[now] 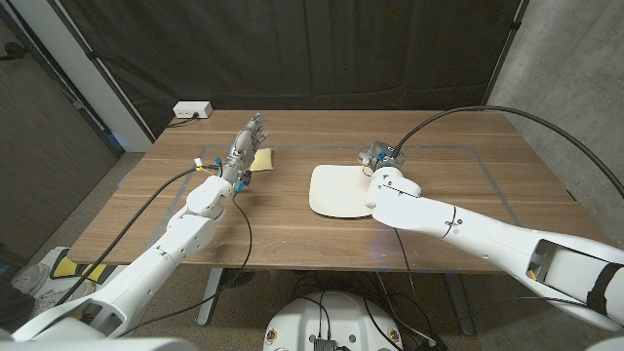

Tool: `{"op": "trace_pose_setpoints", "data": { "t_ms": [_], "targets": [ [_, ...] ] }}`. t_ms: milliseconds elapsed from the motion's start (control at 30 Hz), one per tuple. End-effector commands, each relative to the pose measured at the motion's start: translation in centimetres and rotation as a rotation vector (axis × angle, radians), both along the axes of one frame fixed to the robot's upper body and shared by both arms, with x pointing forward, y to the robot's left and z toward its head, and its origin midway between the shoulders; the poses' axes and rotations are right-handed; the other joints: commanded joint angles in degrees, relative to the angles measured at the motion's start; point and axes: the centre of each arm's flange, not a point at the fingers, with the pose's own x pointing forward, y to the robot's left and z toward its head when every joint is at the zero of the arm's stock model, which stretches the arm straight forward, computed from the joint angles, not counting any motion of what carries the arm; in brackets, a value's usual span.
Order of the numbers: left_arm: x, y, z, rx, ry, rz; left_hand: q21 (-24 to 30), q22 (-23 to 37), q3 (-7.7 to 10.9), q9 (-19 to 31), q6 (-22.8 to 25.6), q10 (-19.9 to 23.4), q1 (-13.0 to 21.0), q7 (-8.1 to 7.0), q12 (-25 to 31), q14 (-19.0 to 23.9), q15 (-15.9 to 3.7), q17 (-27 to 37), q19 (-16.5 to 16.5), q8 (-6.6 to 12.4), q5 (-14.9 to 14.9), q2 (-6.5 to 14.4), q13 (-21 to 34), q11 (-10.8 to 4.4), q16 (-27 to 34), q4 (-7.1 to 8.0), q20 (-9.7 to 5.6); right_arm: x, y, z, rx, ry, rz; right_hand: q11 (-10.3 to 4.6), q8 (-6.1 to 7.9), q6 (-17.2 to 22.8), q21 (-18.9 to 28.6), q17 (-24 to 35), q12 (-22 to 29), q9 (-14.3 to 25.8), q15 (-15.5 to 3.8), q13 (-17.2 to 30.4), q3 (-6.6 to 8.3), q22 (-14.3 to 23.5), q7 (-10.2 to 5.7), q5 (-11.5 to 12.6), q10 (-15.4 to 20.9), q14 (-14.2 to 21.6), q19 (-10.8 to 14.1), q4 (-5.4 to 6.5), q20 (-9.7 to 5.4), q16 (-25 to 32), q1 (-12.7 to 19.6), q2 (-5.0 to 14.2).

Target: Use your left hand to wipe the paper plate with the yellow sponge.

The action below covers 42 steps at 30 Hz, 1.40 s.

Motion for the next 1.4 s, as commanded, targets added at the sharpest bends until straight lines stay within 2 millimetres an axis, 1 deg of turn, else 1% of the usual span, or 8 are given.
{"op": "trace_pose_setpoints", "data": {
  "t_ms": [33, 500, 733, 1033, 1100, 1167, 1267, 1400],
  "targets": [
    [0.2, -0.3, 0.2, 0.008, -0.002, -0.004, -0.06, 0.14, 0.03, 0.07, -0.08, 0.15, -0.04, -0.11, -0.2, -0.02, -0.21, 0.21, 0.28, -0.05, -0.17, 0.07, 0.18, 0.04, -0.09, 0.06, -0.59, 0.9, 1.8, -0.6, -0.042, 0.039, 0.054, -0.21, -0.06, 0.42, 0.35, 0.3, -0.07, 0.22, -4.34, 0.1, 0.42, 0.16, -0.08, -0.27, -0.06, 0.3, 0.43, -0.24, -0.02, 0.11, 1.11, -0.06],
    [0.4, -0.5, 0.1, 0.027, 0.005, -0.025, -0.15, 0.14, -0.1, 0.08, 0.01, 0.21, -0.03, -0.17, -0.3, -0.01, -0.17, 0.23, 0.34, -0.19, -0.28, -0.02, 0.19, 0.14, -0.11, 0.18, -0.55, 0.0, 4.1, -2.2, -0.049, 0.065, -0.007, -1.71, -1.3, -0.61, 0.98, 0.43, -1.07, 0.27, -5.44, 0.13, 0.74, 0.37, -1.03, -0.22, -0.83, -0.15, 0.58, -2.09, -0.91, -0.49, 4.61, -0.44],
    [0.4, -0.7, 0.1, 0.039, 0.004, -0.046, -0.22, 0.14, -0.23, 0.09, 0.28, 0.24, -0.09, -0.24, -0.35, -0.03, -0.2, 0.24, 0.3, -0.19, -0.35, -0.15, 0.19, 0.3, -0.12, 0.28, -0.53, -0.9, 5.0, -2.9, -0.047, 0.018, -0.062, -2.91, -1.73, 0.08, 2.13, 0.12, -1.65, 0.33, -7.29, 0.16, 1.56, 0.5, -2.37, -0.33, -0.21, 0.88, 1.65, -3.51, -1.65, -0.99, 11.0, -1.47],
    [0.3, -0.7, 0.2, 0.045, -0.002, -0.056, -0.28, 0.15, -0.46, 0.09, 0.43, 0.33, -0.24, -0.25, -0.37, -0.02, -0.21, 0.26, 0.32, -0.25, -0.42, -0.35, 0.19, 0.29, -0.11, 0.43, -0.54, -0.9, 5.3, -4.0, -0.073, 0.111, -0.21, -4.74, -1.78, 1.26, 3.05, 0.45, -2.46, 0.34, -8.56, 0.17, 1.35, 0.6, -3.41, -0.57, -0.71, 0.64, 2.35, -3.09, -2.65, -1.38, 14.96, -1.71],
    [0.3, -0.7, 0.2, 0.046, -0.001, -0.059, -0.29, 0.15, -0.5, 0.09, 0.49, 0.36, -0.27, -0.31, -0.37, -0.02, -0.23, 0.27, 0.33, -0.25, -0.43, -0.39, 0.19, 0.3, -0.11, 0.45, -0.56, -0.8, 5.1, -4.1, -0.074, 0.12, -0.23, -5.18, -2.12, 1.18, 3.01, 0.47, -3.66, 0.35, -8.57, 0.14, 0.67, 0.62, -3.62, -0.86, -2.9, -2.51, 1.35, -2.8, -3.62, -2.76, 16.31, -2.19],
    [0.3, -0.7, 0.3, 0.044, -0.003, -0.06, -0.31, 0.15, -0.53, 0.09, 0.51, 0.35, -0.29, -0.26, -0.38, -0.08, -0.24, 0.27, 0.31, -0.25, -0.44, -0.42, 0.19, 0.29, -0.13, 0.47, -0.51, -0.7, 4.9, -4.1, -0.063, 0.133, -0.228, -5.46, -2.43, 1.26, 2.61, 0.65, -4.59, 0.36, -7.97, 0.1, -1.23, 0.59, -3.84, -1.46, -4.41, -5.57, -0.62, -1.42, -4.17, -3.57, 15.63, -2.78],
    [0.4, -0.8, 0.5, 0.045, -0.007, -0.062, -0.33, 0.16, -0.6, 0.1, 0.53, 0.37, -0.34, -0.27, -0.39, -0.05, -0.25, 0.27, 0.32, -0.29, -0.45, -0.46, 0.2, 0.38, -0.12, 0.52, -0.5, -0.6, 4.4, -4.0, -0.065, 0.146, -0.235, -4.94, -2.58, 1.33, 2.54, 0.9, -4.84, 0.36, -7.4, 0.08, -2.43, 0.57, -3.72, -1.67, -4.7, -6.15, -1.27, -0.28, -4.12, -3.43, 14.36, -2.57],
    [0.5, -1.0, 0.5, 0.047, -0.003, -0.062, -0.36, 0.16, -0.69, 0.1, 0.56, 0.42, -0.41, -0.3, -0.4, -0.04, -0.33, 0.28, 0.33, -0.32, -0.47, -0.52, 0.2, 0.3, -0.12, 0.58, -0.57, -0.6, 3.9, -3.7, -0.079, 0.144, -0.25, -4.54, -2.76, 1.1, 2.34, 0.95, -4.9, 0.36, -7.06, 0.08, -2.95, 0.55, -3.62, -1.65, -4.67, -6.33, -2.08, 0.0, -4.18, -3.34, 14.01, -2.46]
  ]
}}
